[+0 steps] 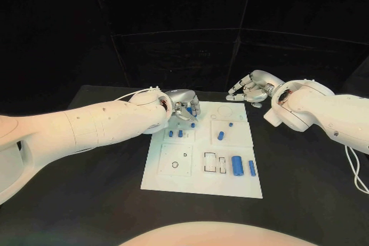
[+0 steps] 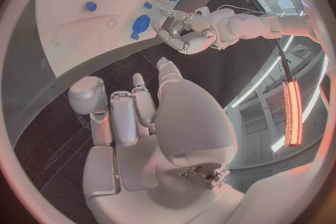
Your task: Assemble the parts on the task board
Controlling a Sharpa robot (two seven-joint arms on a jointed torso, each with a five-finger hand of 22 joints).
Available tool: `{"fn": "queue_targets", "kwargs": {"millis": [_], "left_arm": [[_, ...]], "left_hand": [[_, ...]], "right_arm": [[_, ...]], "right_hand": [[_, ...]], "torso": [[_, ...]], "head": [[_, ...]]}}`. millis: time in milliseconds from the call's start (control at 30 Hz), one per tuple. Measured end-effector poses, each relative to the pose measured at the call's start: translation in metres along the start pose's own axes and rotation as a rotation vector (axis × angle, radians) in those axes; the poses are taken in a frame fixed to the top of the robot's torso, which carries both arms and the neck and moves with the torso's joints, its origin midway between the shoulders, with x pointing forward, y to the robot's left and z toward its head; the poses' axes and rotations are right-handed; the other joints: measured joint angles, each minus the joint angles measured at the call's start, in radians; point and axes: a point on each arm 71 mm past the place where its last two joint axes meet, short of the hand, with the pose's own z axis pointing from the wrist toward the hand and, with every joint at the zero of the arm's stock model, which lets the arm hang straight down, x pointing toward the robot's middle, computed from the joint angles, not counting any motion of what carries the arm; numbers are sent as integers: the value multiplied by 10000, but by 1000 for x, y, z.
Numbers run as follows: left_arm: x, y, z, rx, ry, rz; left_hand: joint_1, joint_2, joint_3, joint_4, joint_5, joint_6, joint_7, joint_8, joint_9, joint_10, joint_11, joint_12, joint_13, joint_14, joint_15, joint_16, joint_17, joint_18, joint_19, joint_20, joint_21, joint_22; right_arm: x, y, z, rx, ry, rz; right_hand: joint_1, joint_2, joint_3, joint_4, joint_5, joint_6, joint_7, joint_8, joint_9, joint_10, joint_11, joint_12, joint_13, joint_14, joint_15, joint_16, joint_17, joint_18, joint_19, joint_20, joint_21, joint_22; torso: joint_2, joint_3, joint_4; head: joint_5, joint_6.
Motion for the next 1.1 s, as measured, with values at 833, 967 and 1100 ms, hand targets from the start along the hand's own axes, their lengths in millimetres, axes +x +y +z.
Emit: {"fn": "queue_targets", "kwargs": {"millis": [833,967,1100], "left_arm": [[18,0,17,-502,1182,932],[19,2,18,-626,1270,964],[20,3,18,-718,1354,984]], "left_hand": [[28,29,99,104,-1,339,54,-344,-319,472,-52,-585,-531,14,-16,44,-100,-131,240,-72,435,484],[28,29,151,97,-1,384,27,-344,-341,500,-25,-648,-582,14,-16,44,-115,-131,239,-72,435,504],[66,67,219,109,-1,398,41,-385,-360,555,-42,-697,-613,14,-16,44,-125,-131,240,-72,475,520]], "right_arm": [[3,5,3,-176,-7,-334],[3,5,3,-182,-9,-347],[3,5,3,-185,-9,-354]], "right_hand": [[0,0,0,0,0,0,0,0,0,0,0,0,0,0,0,0,0,0,0,0,1,2],[-1,0,0,0,0,0,0,0,0,0,0,0,0,0,0,0,0,1,0,0,2,-8],[0,0,0,0,0,1,0,0,0,0,0,0,0,0,0,0,1,0,0,0,2,-8]], "torso": [[-14,1,31],[-15,1,31],[-15,5,31]], "head": [[-36,-58],[-36,-61],[-36,-65]]}}
